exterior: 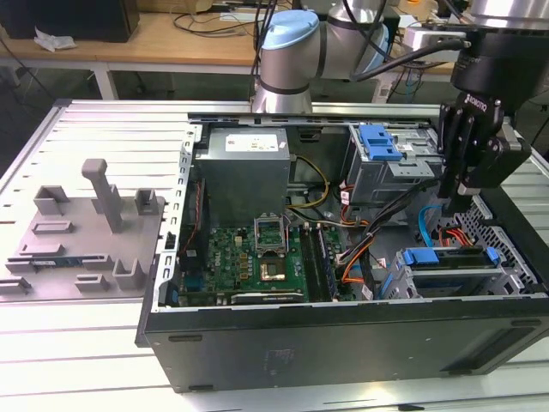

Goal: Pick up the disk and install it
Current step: 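Insert the second disk wire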

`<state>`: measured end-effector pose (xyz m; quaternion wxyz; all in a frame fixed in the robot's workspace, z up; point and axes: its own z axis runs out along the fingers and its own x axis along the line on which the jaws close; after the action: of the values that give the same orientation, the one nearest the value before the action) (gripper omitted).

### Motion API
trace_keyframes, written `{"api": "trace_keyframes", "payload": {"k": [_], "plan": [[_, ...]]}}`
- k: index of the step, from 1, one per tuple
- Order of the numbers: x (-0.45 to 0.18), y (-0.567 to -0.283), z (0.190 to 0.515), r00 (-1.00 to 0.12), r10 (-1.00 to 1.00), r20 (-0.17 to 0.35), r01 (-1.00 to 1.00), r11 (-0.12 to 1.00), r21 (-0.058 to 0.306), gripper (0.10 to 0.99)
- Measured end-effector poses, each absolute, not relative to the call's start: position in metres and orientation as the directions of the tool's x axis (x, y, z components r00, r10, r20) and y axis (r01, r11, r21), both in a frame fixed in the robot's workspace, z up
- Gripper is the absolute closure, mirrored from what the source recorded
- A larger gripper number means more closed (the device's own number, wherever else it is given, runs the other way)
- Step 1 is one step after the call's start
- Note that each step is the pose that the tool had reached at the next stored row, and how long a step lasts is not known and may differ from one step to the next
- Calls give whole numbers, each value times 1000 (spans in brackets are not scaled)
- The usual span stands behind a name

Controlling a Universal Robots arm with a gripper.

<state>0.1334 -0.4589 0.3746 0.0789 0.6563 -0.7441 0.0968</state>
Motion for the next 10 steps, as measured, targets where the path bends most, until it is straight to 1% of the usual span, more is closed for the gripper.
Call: {"api": "trace_keyframes", "payload": {"k": [4, 5, 7, 10], "plan": [[135, -459, 375, -125, -961, 246, -992, 120, -37, 725], [136, -459, 375, -124, -961, 247, -992, 120, -31, 725], [139, -459, 375, -117, -961, 253, -993, 120, -3, 725], [139, -459, 374, -116, -960, 253, -993, 120, -2, 725]]}}
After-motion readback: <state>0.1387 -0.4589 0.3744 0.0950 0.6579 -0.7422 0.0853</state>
